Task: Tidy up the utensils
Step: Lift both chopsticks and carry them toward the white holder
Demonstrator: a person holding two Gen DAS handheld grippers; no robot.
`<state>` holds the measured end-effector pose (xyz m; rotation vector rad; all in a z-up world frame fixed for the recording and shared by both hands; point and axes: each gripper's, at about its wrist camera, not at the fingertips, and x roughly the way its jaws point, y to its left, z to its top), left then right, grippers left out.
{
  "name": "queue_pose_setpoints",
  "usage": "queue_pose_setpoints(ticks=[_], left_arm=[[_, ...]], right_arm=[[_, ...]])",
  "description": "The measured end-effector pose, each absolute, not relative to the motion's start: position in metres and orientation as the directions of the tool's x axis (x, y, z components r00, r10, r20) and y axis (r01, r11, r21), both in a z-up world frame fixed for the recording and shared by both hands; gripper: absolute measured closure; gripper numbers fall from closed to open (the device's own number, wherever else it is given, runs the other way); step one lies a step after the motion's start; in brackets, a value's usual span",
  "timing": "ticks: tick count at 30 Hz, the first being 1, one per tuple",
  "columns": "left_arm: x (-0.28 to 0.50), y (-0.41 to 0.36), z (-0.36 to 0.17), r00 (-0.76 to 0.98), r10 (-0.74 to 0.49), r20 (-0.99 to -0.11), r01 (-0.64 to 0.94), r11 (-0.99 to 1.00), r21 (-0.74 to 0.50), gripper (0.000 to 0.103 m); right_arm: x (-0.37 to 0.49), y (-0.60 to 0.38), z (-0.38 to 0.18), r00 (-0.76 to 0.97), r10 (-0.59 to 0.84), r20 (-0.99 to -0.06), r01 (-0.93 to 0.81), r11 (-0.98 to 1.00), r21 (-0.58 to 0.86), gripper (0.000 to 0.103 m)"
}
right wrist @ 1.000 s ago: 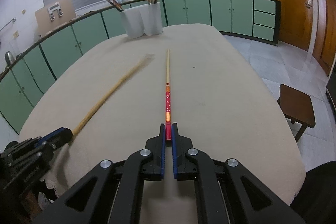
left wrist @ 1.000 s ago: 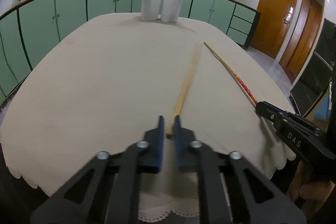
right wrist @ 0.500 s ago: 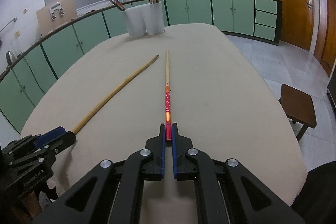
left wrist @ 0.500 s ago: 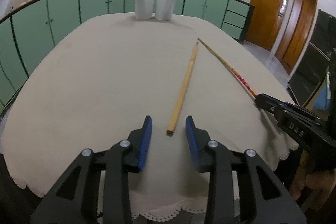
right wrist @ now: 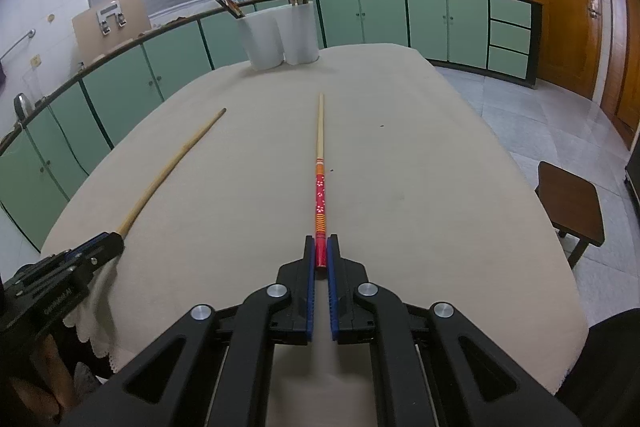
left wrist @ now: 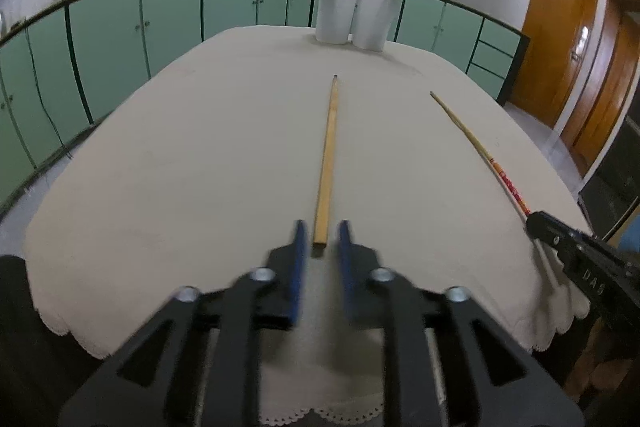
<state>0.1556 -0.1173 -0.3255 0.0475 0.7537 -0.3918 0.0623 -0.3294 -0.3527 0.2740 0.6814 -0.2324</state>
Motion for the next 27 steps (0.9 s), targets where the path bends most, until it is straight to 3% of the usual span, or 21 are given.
queue_pose_setpoints(ticks=[2, 6, 8, 13, 27], left_arm=[[0.157, -0.116, -0.326, 0.663, -0.321, -0.676, 0.362, 0.928, -0.085, 0.065], [0.159, -0.118, -0.329, 0.656, -0.306, -0.690, 0.379, 0.924, -0.050, 0.069], [0.159, -0.121, -0.328, 0.648, -0.315, -0.693, 0.401, 0.915, -0.041, 0.096], [0.160, -0.118, -0.319, 0.629, -0.329, -0.705, 0.407, 0.911, -0.063, 0.097], [0.156, -0.106, -0.234, 0.666, -0.381, -0.641, 0.443, 0.894, -0.070, 0.097]], right_arm=[[0.061, -0.330, -0.352, 0.752, -0.122, -0.647, 0.302, 0.938, 0.173, 0.096], [0.064, -0.329, -0.354, 0.745, -0.129, -0.655, 0.302, 0.940, 0.159, 0.095], [0.065, -0.328, -0.353, 0.740, -0.125, -0.660, 0.299, 0.941, 0.157, 0.095], [0.063, -0.329, -0.343, 0.735, -0.119, -0.667, 0.301, 0.939, 0.165, 0.097], [0.046, -0.322, -0.247, 0.796, -0.114, -0.594, 0.249, 0.957, 0.151, 0.097]])
